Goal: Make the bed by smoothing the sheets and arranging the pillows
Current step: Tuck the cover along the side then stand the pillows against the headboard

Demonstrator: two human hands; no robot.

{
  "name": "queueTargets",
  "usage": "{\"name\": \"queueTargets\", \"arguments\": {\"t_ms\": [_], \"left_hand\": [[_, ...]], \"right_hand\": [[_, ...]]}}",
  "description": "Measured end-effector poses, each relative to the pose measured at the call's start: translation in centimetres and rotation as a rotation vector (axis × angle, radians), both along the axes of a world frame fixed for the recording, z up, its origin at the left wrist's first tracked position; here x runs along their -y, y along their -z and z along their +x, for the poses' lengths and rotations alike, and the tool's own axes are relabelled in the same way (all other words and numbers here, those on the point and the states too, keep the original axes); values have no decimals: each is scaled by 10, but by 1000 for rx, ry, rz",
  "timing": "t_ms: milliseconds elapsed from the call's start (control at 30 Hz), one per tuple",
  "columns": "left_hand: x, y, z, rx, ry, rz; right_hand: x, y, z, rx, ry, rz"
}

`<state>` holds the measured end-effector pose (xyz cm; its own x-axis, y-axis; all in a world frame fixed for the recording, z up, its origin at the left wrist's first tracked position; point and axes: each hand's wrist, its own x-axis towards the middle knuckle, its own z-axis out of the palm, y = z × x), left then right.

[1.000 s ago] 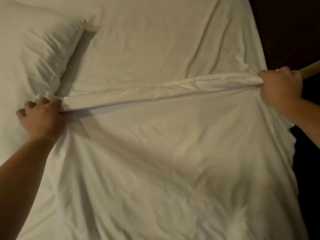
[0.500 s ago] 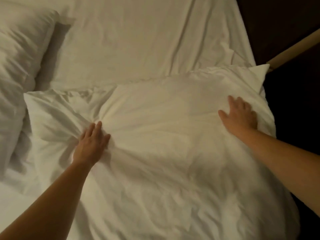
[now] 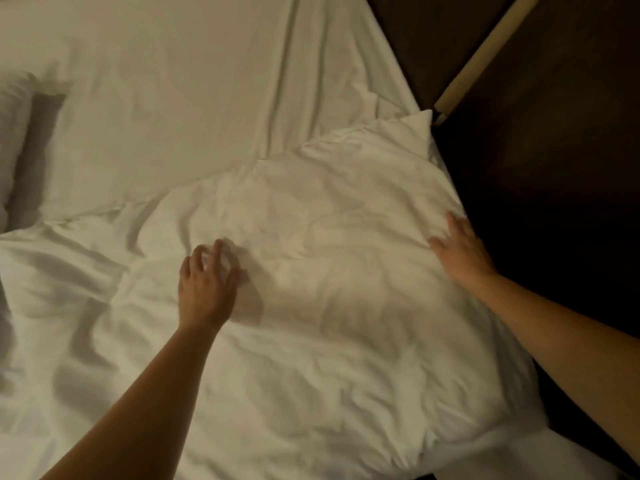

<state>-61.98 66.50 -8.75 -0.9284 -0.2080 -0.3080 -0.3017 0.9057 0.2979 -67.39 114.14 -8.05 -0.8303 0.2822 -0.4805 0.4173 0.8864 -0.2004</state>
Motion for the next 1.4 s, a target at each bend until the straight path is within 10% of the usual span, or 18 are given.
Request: {"name": "queueTargets", "arguments": {"t_ms": [600,1267,1400], "left_hand": [[-354,-41,-95,49,335,389],[-472,17,-89,302,62,155],[-482,24,-90,365,27,96]], "right_hand": [[-84,-14,223,9,327,-368],[-148,1,237,28,901,-695],[-143,-26,224,298,772,-770]]}}
